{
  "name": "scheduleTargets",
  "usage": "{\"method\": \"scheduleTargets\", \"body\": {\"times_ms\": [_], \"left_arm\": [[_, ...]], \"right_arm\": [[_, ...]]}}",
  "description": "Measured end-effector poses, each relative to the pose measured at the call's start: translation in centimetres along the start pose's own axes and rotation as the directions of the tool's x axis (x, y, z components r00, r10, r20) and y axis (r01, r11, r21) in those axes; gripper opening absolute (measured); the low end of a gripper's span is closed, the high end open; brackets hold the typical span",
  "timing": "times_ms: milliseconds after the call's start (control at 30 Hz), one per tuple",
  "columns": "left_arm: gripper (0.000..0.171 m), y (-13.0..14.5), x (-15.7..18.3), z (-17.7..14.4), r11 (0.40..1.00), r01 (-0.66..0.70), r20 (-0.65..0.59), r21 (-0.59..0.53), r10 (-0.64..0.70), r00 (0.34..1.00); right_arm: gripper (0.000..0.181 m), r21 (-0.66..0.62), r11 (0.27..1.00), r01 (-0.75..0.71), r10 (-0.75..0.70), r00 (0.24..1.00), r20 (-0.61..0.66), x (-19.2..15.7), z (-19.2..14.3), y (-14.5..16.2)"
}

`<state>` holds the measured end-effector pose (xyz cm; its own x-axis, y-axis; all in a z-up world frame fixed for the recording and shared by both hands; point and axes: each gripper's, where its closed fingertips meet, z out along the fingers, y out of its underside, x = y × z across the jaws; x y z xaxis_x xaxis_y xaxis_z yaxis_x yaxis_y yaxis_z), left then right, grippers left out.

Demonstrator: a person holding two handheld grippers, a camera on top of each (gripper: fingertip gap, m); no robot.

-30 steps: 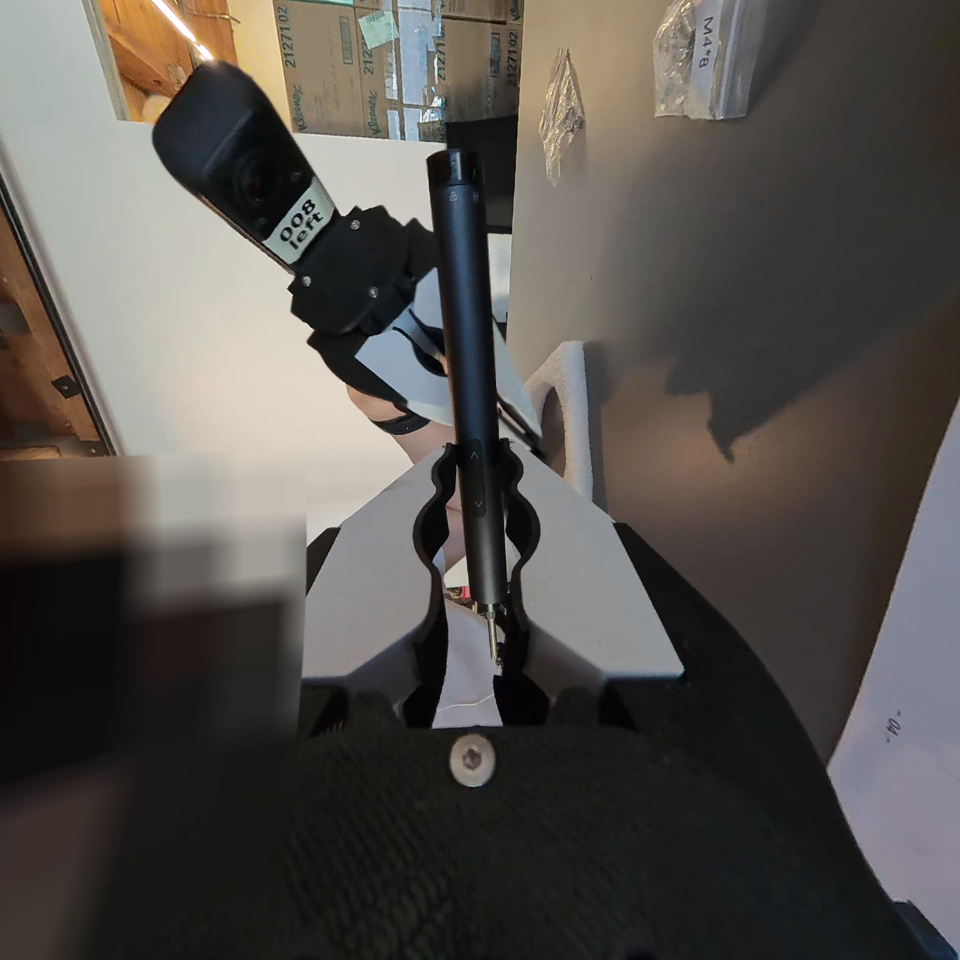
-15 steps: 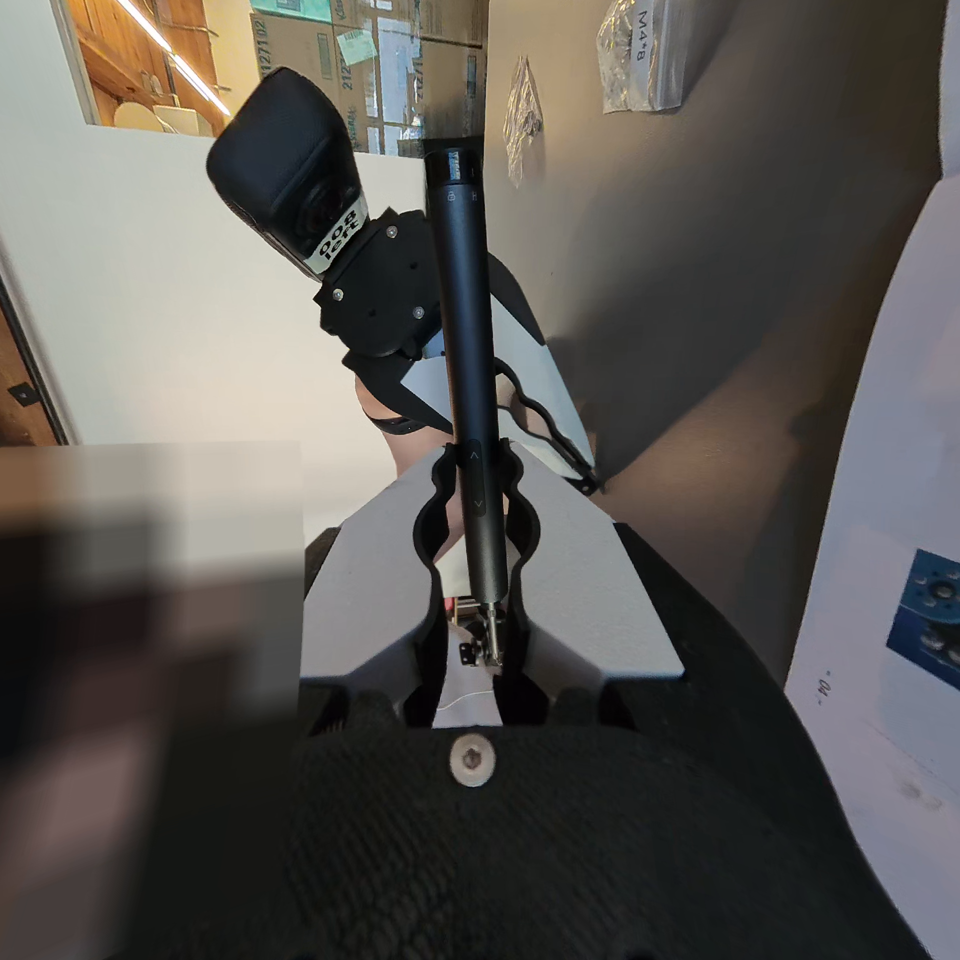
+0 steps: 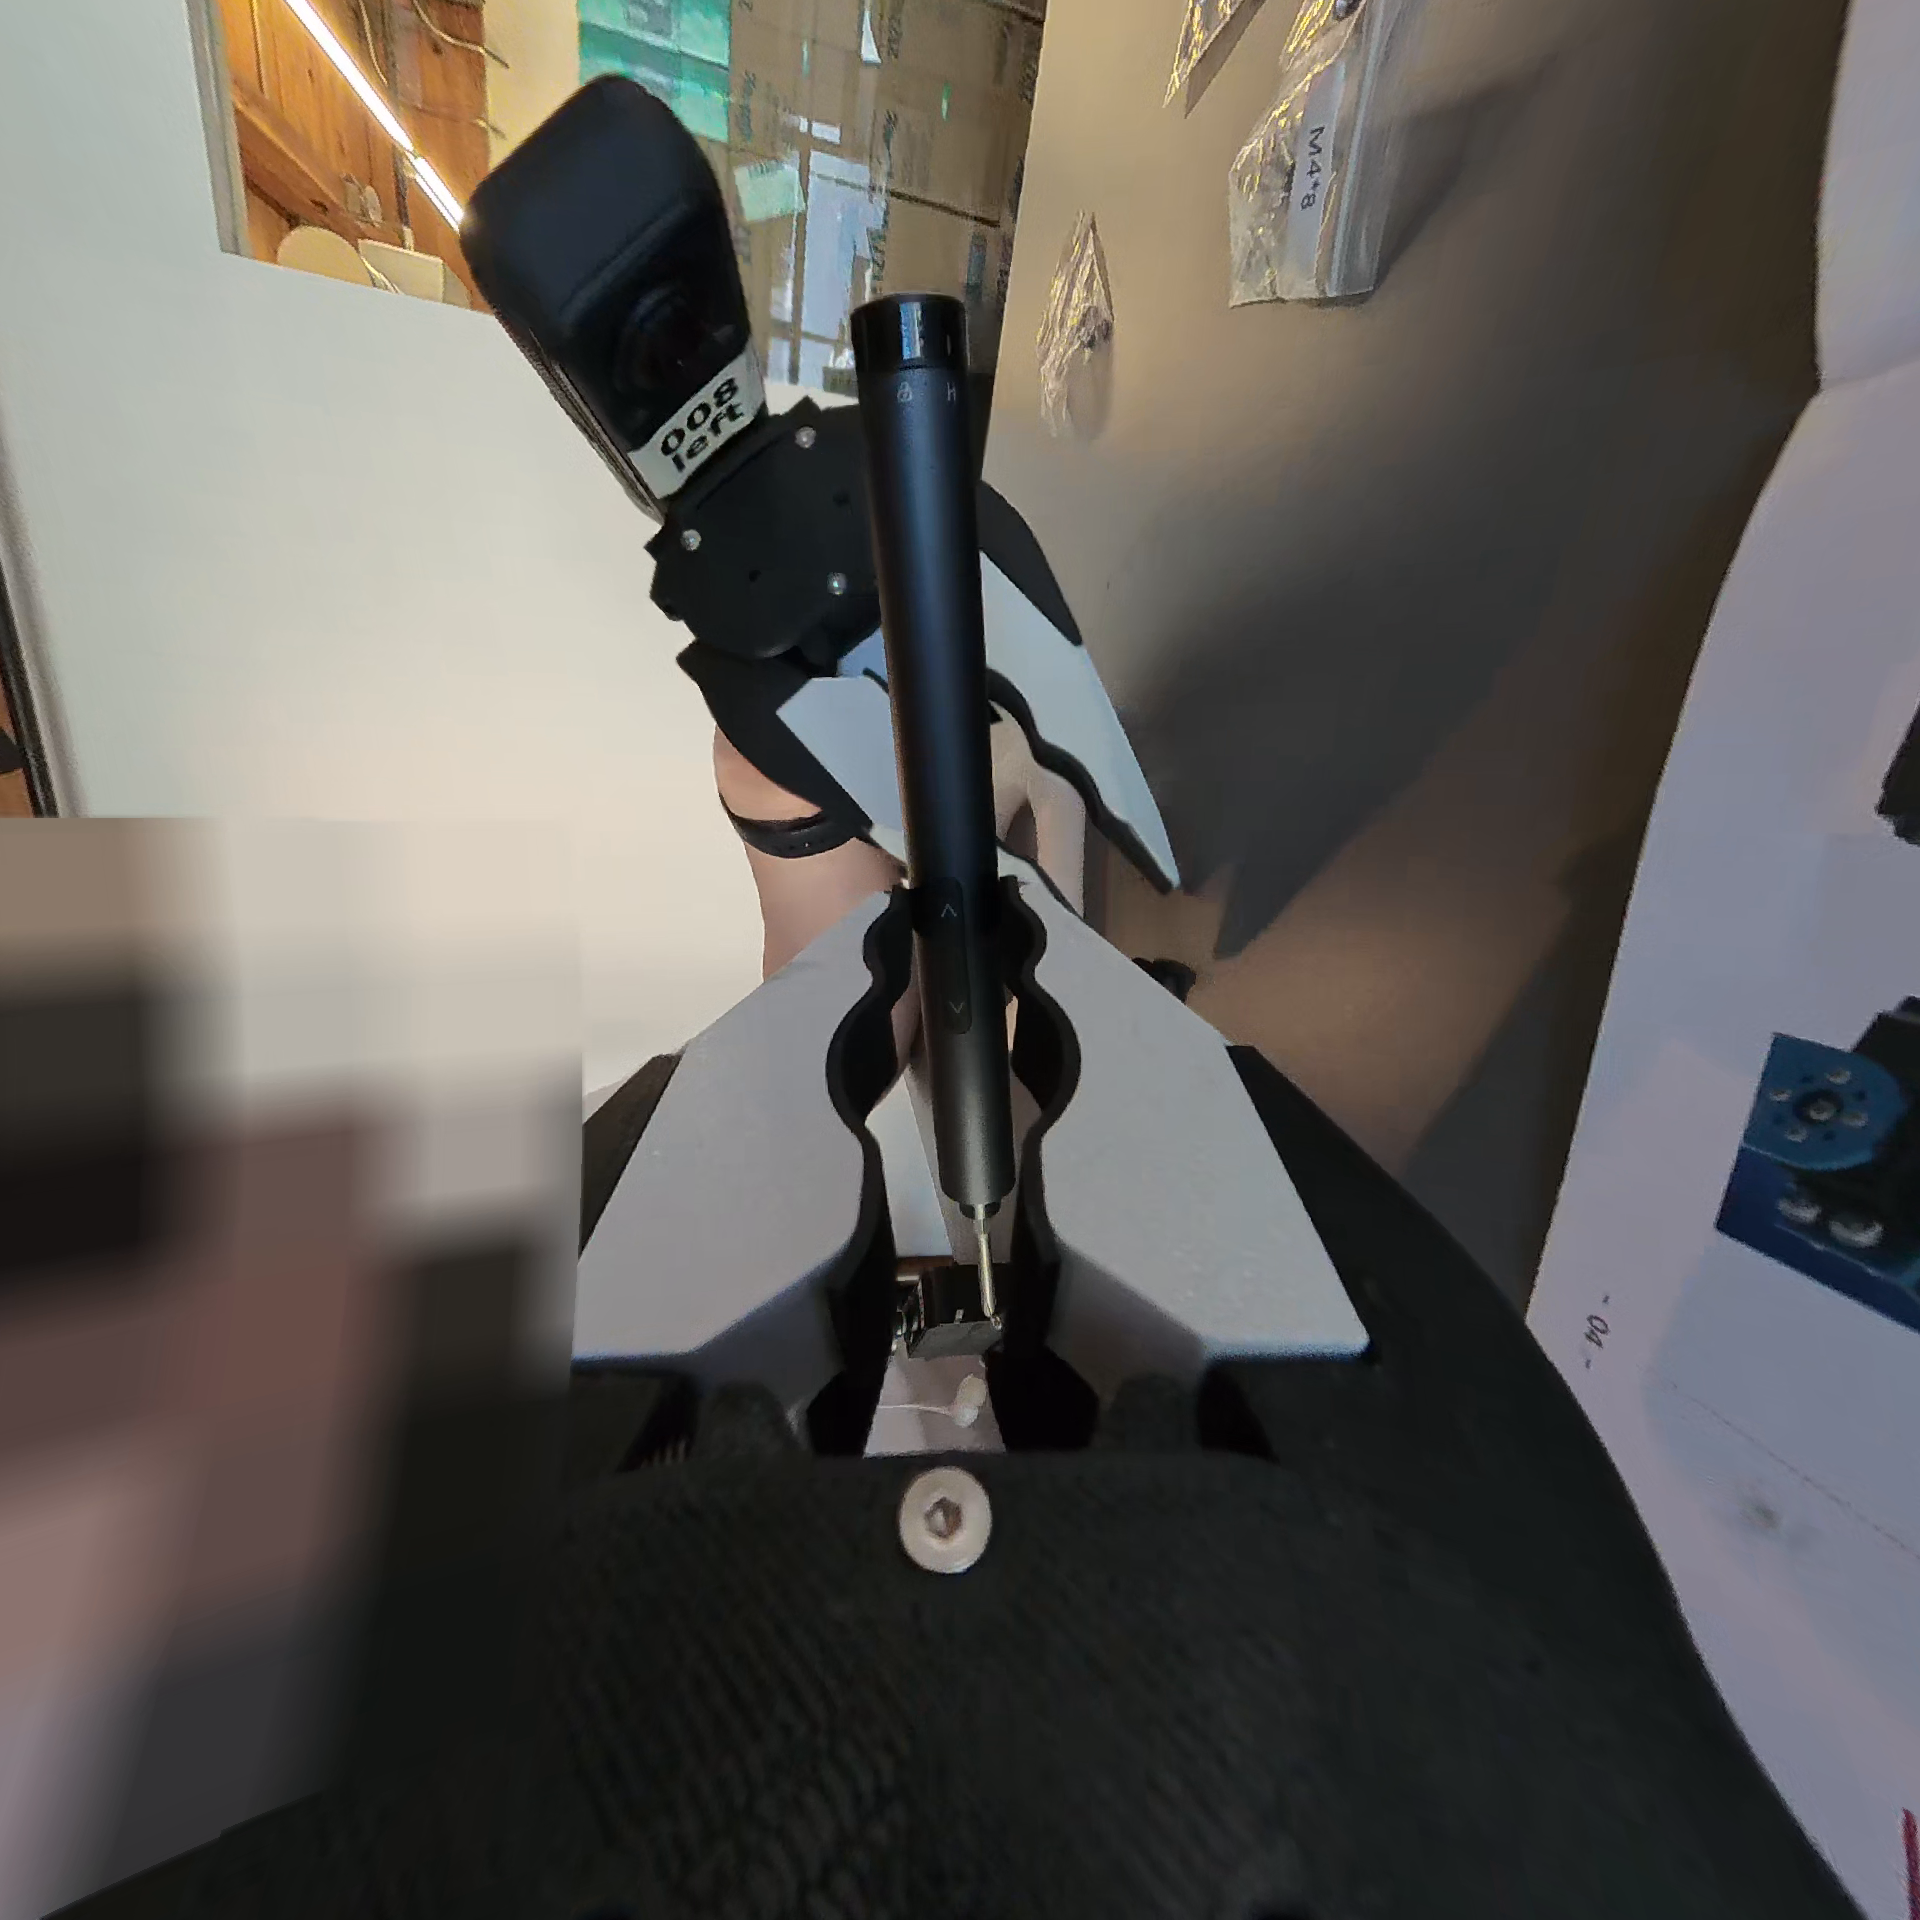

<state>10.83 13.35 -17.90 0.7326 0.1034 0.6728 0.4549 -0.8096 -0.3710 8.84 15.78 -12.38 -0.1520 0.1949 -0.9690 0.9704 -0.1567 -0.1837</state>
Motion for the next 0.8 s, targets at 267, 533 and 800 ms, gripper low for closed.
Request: {"method": "scheduleTargets", "body": {"times_ms": [267, 533, 800], "left_arm": [[0.016, -1.7, 3.3, -4.8, 0.971, -0.123, 0.070, 0.203, 0.111, 0.991], [0.024, -0.2, 6.6, -0.7, 0.930, -0.270, 0.173, 0.249, 0.231, 0.957], [0.026, -2.5, 7.5, 2.2, 0.880, -0.396, 0.316, 0.262, 0.310, 0.897]], "right_arm": [[0.015, 0.149, 0.983, 0.109, -0.117, 0.992, 0.046, -1.0, -1.4, -1.3], [0.015, 0.295, 0.949, 0.109, -0.154, 0.979, 0.135, -2.4, -2.9, -2.5], [0.015, 0.352, 0.932, 0.087, -0.164, 0.967, 0.194, -3.1, -3.5, -3.9]]}}
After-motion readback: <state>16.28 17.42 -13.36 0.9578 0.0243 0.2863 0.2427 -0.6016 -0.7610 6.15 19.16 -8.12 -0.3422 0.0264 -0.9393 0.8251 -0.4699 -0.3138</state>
